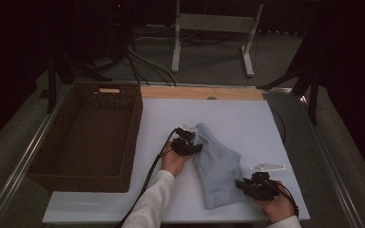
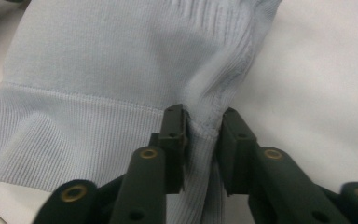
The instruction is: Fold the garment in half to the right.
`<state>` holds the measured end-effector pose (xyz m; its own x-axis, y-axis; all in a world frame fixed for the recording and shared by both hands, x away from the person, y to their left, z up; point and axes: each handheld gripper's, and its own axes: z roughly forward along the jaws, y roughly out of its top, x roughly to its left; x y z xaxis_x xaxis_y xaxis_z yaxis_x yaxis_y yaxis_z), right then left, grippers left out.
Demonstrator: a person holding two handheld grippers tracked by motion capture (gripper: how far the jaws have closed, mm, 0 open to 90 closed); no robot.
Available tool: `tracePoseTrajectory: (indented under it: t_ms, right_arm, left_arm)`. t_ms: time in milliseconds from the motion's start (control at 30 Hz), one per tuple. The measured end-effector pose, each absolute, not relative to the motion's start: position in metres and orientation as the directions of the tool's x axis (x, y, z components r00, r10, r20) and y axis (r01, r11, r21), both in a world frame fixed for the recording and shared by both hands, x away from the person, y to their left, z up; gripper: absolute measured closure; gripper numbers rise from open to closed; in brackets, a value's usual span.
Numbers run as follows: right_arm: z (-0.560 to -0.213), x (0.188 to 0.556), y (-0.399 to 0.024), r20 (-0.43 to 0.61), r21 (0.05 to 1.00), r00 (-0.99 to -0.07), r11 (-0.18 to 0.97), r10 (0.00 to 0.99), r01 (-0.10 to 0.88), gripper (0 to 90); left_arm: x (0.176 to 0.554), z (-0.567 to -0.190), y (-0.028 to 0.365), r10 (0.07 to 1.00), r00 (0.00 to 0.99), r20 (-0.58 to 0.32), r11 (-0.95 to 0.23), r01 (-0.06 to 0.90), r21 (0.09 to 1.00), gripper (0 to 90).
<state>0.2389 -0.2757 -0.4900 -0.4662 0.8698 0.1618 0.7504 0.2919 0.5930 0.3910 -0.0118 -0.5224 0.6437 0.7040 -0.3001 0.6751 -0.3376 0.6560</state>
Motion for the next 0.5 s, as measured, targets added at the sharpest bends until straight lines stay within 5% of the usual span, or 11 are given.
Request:
tracePoseTrajectory:
  t_ms: [267, 500]
  right_arm:
    - [-0.493, 0.241, -0.273, 0.193, 0.582, -0.478, 0.292, 0.857, 0.759, 49.9]
    - [-0.497, 0.242, -0.271, 0.207, 0.557, -0.471, 0.293, 0.857, 0.777, 42.4]
  left_arm:
    - [0.390, -0.516, -0.008, 0.699, 0.642, -0.315, -0.315, 0.672, 0.670, 82.0]
    - [0.389, -0.507, -0.004, 0.689, 0.644, -0.331, -0.292, 0.665, 0.687, 82.2]
